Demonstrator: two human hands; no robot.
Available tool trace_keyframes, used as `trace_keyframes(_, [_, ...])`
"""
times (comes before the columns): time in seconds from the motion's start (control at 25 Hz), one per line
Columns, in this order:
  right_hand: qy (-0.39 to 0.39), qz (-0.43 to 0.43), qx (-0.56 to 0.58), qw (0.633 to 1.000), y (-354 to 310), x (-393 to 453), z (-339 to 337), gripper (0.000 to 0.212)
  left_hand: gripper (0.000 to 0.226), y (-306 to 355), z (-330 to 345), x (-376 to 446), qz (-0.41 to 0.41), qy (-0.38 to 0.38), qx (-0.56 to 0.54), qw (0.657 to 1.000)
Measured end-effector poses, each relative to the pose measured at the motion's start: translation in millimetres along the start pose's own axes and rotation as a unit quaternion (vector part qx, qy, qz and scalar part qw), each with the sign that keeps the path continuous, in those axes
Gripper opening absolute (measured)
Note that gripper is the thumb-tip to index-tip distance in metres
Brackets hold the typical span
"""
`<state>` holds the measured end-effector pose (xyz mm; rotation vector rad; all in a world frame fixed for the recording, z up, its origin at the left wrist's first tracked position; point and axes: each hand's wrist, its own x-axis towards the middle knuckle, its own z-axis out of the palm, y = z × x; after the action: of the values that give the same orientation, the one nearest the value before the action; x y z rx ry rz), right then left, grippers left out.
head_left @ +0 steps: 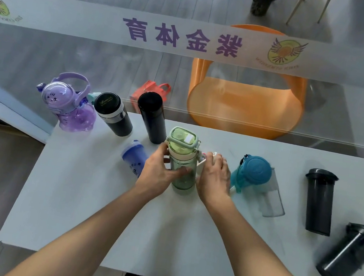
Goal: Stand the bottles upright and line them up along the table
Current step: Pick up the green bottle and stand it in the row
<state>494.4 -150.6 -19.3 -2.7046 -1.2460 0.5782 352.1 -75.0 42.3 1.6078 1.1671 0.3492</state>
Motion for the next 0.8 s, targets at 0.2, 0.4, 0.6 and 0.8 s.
trace_keyframes(0.2, [-0.064,0.027,-0.073,0.995,4,11,12,0.083,0.062,-1,1,-4,0.011,0.037,-0.019,0.999])
trace_keyframes(0.4, [-0.054,0.088,-0.014,0.995,21,-38,18,0.085,0.063,6,2,4,0.018,0.027,-0.015,0.999])
trace_keyframes(0.6, [-0.058,0.115,-0.021,0.991,48,-73,23,0.085,0.059,16,15,16,0.035,0.054,-0.015,0.998])
trace_keyframes(0.8, [0.025,0.028,0.138,0.99,33,-68,4,0.085,0.064,11,27,19,0.042,0.05,-0.021,0.998])
